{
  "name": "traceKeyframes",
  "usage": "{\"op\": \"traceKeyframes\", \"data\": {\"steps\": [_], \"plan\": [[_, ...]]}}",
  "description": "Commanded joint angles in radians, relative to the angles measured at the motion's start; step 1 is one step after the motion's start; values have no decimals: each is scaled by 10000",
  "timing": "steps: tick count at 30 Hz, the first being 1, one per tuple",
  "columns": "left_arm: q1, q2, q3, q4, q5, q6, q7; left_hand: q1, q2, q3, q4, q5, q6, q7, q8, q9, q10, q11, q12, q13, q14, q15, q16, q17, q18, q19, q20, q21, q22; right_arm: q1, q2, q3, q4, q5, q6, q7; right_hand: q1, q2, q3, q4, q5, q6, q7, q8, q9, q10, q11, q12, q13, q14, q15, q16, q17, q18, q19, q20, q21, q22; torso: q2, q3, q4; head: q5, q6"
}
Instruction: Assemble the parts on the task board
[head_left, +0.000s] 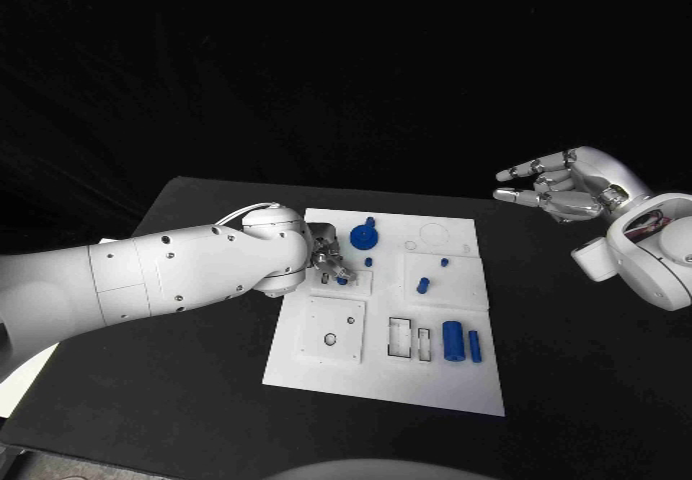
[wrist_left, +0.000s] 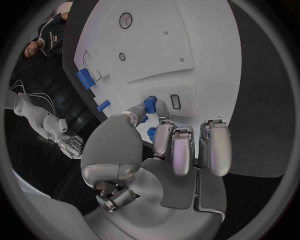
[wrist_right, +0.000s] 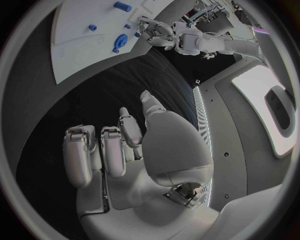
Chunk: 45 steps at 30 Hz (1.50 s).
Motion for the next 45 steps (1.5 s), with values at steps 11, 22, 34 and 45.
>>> {"op": "traceKeyframes", "data": {"steps": [11,22,34,45], "plan": [[-55,9,-43,-73,77,284,-111,-277,42,-1226,529,-34,30,83,78,47,97,-12,42,18,1071,-80,30,2633,-94,476,-72,9,796,-6,13,2,-4,58,87,80,-340,41,-343,273,165,79,7,16,11,-91,-27,-41,-34,814,62,-89,1714,-129,764,65,-56,1865,4,-7,3,24,-13],[-55,3,-29,-52,166,36,-116,-352,133,-1995,988,-19,37,55,119,64,124,-35,71,47,1071,-100,30,2633,-101,495,-88,23,840,-17,23,1,-29,66,99,77,-404,60,-450,350,260,75,9,15,11,-104,-25,-47,-51,810,64,-107,1695,-126,759,67,-63,1852,3,-7,-6,28,-10],[-55,-59,5,55,519,-211,-104,-774,380,-2844,1238,-5,64,26,163,68,172,-61,122,98,1071,-122,30,2633,-113,524,-112,53,910,-78,47,-2,-79,71,133,70,-414,69,-470,366,287,75,8,15,11,-101,-24,-40,-48,810,64,-108,1695,-126,758,67,-65,1850,2,1,3,15,1],[-53,-147,85,161,714,-193,-103,-831,432,-2939,1236,0,78,19,172,69,211,-66,171,158,1071,-126,30,2633,-122,537,-115,77,953,-132,94,-4,-135,82,153,76,-418,75,-482,374,305,74,8,15,11,-104,-24,-43,-52,809,64,-112,1691,-124,756,67,-68,1843,0,4,7,32,-13]]}}
